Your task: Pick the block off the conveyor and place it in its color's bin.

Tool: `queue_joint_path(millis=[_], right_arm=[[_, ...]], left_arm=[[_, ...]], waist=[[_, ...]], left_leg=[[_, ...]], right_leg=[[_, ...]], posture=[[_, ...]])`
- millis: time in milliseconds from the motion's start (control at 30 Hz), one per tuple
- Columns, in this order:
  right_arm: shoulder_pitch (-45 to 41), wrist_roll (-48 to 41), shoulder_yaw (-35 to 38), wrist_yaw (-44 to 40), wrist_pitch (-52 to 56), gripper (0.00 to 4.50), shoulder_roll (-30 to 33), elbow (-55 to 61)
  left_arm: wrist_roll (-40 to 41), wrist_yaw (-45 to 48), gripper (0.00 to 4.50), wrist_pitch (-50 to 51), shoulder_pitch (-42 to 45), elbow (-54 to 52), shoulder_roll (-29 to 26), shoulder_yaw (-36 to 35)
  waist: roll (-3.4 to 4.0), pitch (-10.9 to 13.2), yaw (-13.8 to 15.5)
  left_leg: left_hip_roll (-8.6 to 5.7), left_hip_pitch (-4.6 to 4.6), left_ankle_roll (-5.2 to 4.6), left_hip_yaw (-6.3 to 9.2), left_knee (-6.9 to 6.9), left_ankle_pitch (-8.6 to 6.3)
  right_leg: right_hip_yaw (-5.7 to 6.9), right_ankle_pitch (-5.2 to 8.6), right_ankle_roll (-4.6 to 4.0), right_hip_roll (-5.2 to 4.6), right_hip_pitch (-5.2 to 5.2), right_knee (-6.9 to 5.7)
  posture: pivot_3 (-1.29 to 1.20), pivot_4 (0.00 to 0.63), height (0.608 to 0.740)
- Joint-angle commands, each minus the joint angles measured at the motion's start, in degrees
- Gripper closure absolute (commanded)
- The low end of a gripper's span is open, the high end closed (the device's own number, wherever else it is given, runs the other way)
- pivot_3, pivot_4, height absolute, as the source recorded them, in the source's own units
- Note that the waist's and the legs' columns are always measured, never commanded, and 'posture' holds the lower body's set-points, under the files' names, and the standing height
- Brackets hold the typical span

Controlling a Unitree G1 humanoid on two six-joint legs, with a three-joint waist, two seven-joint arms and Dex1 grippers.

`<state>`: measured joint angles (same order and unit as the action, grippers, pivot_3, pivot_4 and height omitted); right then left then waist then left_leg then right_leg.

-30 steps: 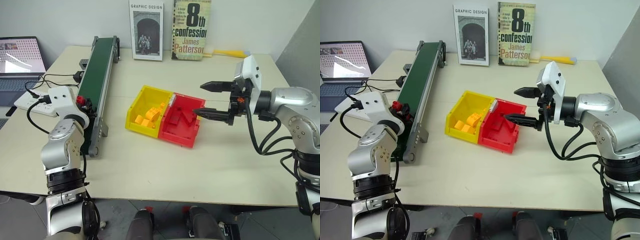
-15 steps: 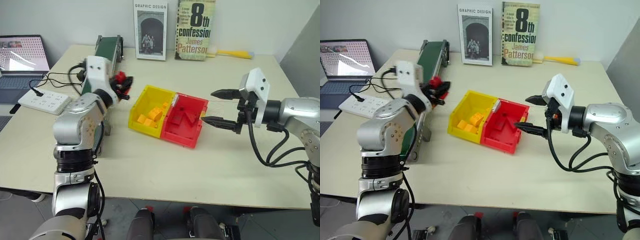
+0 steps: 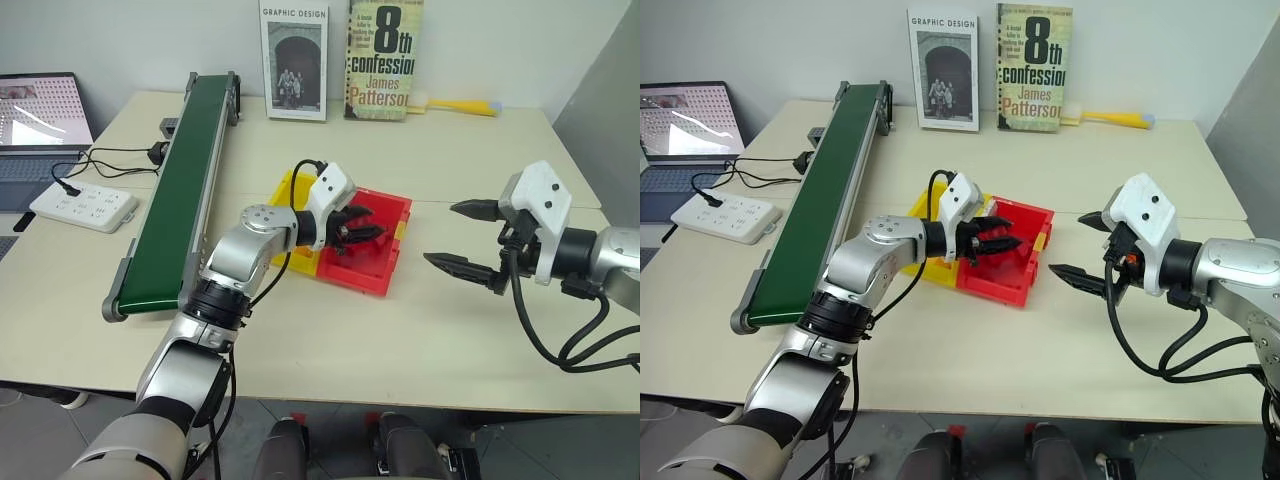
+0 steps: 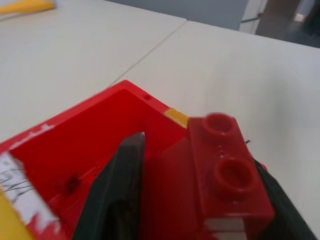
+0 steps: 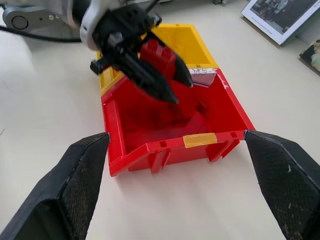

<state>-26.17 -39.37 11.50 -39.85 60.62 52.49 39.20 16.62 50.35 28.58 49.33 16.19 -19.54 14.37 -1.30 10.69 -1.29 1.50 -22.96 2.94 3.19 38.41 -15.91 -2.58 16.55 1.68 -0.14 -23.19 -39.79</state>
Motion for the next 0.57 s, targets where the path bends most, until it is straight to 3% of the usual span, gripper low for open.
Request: queue_joint_path(millis=[33,200,333,400,567], right_arm=[[0.41,-0.68,2.55,1.20,-0.32,0.00,0.87,1.62],[-0.92,1.31,-0.33,-0.21,-3.98,0.00,1.18,-2.32],[-3.56,3.19,-3.83,-4.87,-8.80,0.00,2.49,-7.97],[-5.76,3.92,-6.01,-8.33,-11.38,0.00,2.73,-11.58],[-9.43,6.71,-10.62,-13.81,-16.85,0.00,1.78,-19.05]], left_arm=[[-0.95,3.12,1.72,-4.66,3.79,2.87,0.93,-0.92],[-1.21,4.95,0.76,-3.17,1.75,-1.07,-3.85,-3.16],[0.37,7.62,0.02,2.42,-1.61,-9.27,-13.73,-6.99],[1.45,10.44,0.02,4.78,-5.19,-14.02,-20.73,-9.47],[4.23,11.82,0.02,9.70,-11.89,-20.55,-31.15,-16.64]], waist=[[0.00,0.00,-0.12],[0.00,0.00,-0.58],[0.02,0.01,-0.97],[0.03,0.02,-1.31],[0.04,0.02,-1.36]], left_leg=[[-0.01,-0.01,0.00,0.02,-0.01,0.00],[0.01,0.01,0.00,0.00,-0.01,0.00],[0.08,0.08,0.00,-0.04,-0.03,0.00],[0.11,0.10,0.00,-0.05,-0.10,0.00],[0.12,0.11,0.00,-0.03,-0.21,0.00]], right_leg=[[0.03,0.00,0.00,0.00,0.00,0.01],[0.00,0.00,0.00,0.01,0.00,-0.01],[-0.06,0.00,0.00,0.07,-0.03,-0.07],[-0.06,0.00,0.00,0.08,-0.05,-0.08],[0.00,0.01,-0.01,0.05,-0.05,0.01]], posture=[[0.00,0.150,0.740],[0.00,0.150,0.740],[0.00,0.150,0.740],[0.00,0.150,0.740],[0.00,0.150,0.740]])
